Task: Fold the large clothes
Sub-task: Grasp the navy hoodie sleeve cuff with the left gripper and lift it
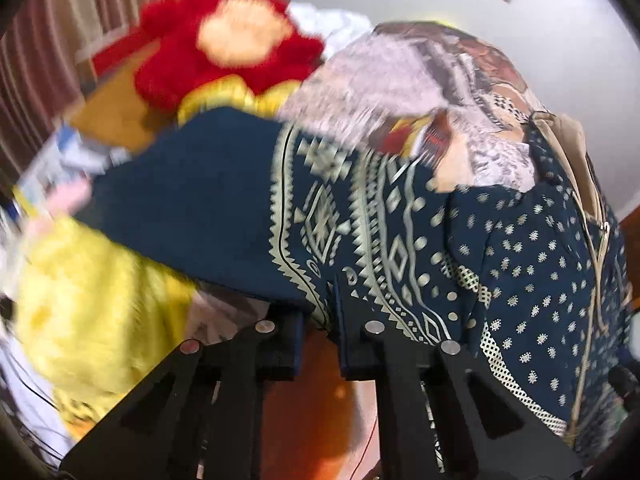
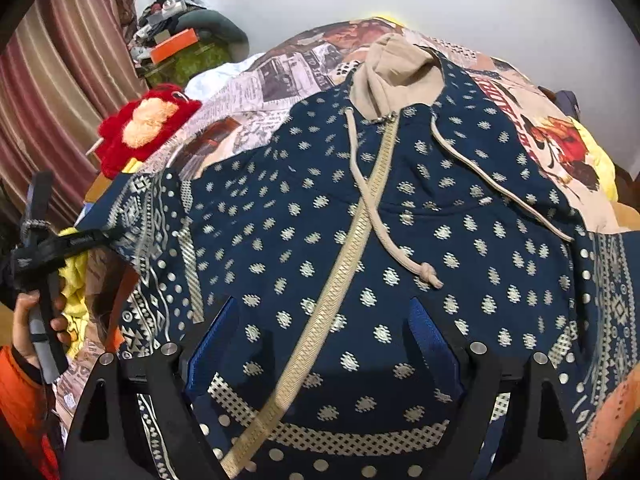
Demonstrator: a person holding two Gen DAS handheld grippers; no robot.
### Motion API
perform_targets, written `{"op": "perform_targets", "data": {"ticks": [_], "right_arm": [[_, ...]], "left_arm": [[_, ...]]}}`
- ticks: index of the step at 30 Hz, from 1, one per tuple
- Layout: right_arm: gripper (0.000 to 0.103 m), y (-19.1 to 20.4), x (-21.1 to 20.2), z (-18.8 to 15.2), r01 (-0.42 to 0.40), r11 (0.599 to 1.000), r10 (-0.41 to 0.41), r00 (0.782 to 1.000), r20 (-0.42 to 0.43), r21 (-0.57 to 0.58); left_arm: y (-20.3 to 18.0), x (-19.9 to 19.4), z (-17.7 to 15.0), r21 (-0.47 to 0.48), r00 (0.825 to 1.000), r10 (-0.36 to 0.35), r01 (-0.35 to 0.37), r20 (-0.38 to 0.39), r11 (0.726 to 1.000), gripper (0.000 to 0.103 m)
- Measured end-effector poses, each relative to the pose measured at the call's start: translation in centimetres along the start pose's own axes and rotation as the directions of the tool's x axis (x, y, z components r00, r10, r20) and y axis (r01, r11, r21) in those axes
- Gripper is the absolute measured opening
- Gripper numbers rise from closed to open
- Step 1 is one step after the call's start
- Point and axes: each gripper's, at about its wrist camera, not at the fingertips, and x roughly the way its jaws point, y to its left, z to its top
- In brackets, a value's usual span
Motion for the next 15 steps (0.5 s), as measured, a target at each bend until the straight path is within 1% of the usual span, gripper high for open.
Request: {"op": "perform_targets", "data": {"ticks": [2, 4, 5, 7, 8, 10, 12, 14, 15], "right_arm": [[0.085, -0.2, -0.3, 0.0, 0.019, 1.0, -0.019, 1.0, -0.003, -0.008], [0.085, -0.4, -1.0, 0.1, 0.029, 0.999, -0.029, 1.0, 0.006, -0.017], [0.085, -0.6, -1.5, 0.1, 0.034, 0.999, -0.034, 0.999, 0.015, -0.021], [0.085, -0.8, -2.3, 0.2, 0.041, 0.999, -0.04, 0.999, 0.029, -0.025], [0.085, -0.9, -2.7, 0.2, 0.041, 0.999, -0.04, 0.999, 0.034, -0.025], [0.085, -1.2, -3.6, 0.2, 0.037, 0.999, -0.036, 0.998, 0.046, -0.023], [0.085, -1.5, -4.4, 0.1, 0.036, 0.999, -0.035, 0.998, 0.055, -0.021], [0.085, -1.6, -5.1, 0.0, 0.04, 0.999, -0.039, 0.997, 0.06, -0.024], [0.085, -1.7, -5.4, -0.1, 0.045, 0.999, -0.044, 0.997, 0.063, -0.026]], "left_arm": [[-1.6, -1.9, 0.5, 0.072, 0.997, 0.043, -0.048, 0.071, 0.996, 0.009], [-3.6, -3.9, 1.3, 0.144, 0.986, 0.067, -0.089, 0.151, 0.986, 0.009], [-4.8, -5.0, 1.6, 0.181, 0.981, 0.061, -0.096, 0.186, 0.979, 0.009], [-6.8, -6.3, 1.9, 0.236, 0.975, 0.035, -0.087, 0.218, 0.968, 0.009], [-7.5, -6.6, 1.9, 0.257, 0.975, 0.018, -0.077, 0.223, 0.963, 0.009], [-9.6, -7.1, 1.4, 0.312, 0.976, -0.041, -0.029, 0.216, 0.95, 0.009], [-11.5, -6.7, 0.5, 0.35, 0.978, -0.07, -0.003, 0.195, 0.937, 0.009], [-13.3, -5.5, -0.9, 0.386, 0.987, -0.091, 0.033, 0.134, 0.922, 0.009], [-13.9, -4.5, -1.5, 0.394, 0.991, -0.097, 0.054, 0.09, 0.917, 0.009]]}}
